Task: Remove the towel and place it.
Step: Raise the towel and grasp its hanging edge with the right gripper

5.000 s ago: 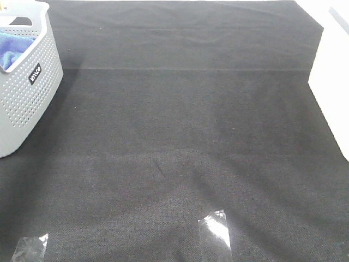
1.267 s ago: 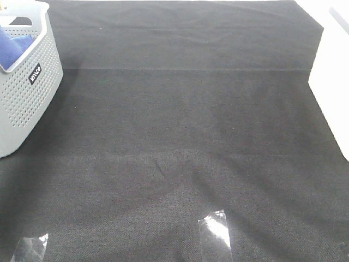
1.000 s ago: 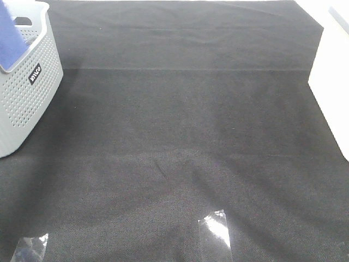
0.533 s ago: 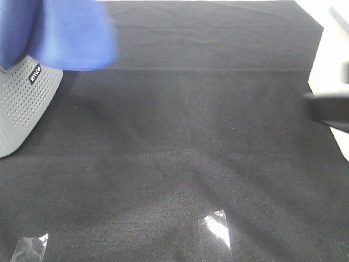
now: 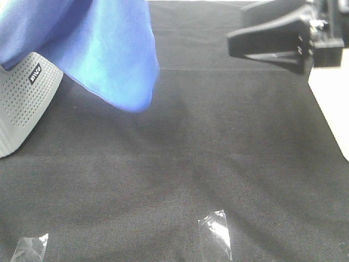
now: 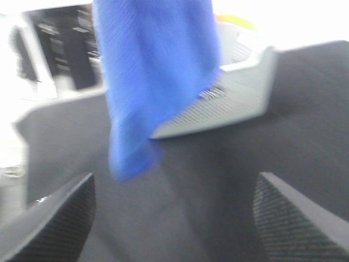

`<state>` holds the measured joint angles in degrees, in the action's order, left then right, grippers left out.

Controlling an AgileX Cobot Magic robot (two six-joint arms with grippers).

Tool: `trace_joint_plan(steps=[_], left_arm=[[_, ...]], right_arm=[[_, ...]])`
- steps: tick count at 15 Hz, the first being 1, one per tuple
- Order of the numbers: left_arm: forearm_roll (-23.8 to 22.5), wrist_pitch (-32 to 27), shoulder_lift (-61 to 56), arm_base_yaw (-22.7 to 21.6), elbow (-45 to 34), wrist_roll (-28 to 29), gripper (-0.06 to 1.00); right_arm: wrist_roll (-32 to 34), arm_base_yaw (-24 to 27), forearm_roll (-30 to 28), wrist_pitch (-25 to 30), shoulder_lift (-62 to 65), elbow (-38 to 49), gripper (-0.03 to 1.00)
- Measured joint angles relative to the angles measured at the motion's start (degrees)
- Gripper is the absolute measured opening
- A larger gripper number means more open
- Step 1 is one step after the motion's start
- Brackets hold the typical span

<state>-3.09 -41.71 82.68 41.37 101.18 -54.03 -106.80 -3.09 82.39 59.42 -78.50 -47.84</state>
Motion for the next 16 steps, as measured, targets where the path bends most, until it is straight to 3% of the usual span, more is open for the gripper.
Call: trace_joint_plan(steps=[4,8,10,14,16], left_arm=[[-1.6,1.32,0.86,3.84,0.0,-0.06,0.0],[-1.72,2.35,0.86,5.33,0.0,-0.23,0.0],[-2.58,2.52,0.86,5.39,0.0,-0.23,0.0],[-11.0,2.58,0.86,5.39,0.0,3.09,0.0],[-12.43,2.58,0.86,5.39,0.0,4.87,0.0]], right_arm=[[-1.2,-6.7,0.23,3.32,-10.08,-4.53,0.75],[-1.89,-15.07,0.69,-1.38,-13.64,-7.91,0.75],[-1.89,-16.39,0.52,-2.41,-13.64,-8.08,0.75],[0.29,-16.44,-3.09,-5.27,-13.64,-8.08,0.72],[0.8,-16.44,-3.15,-5.27,-13.64,-8.08,0.57]])
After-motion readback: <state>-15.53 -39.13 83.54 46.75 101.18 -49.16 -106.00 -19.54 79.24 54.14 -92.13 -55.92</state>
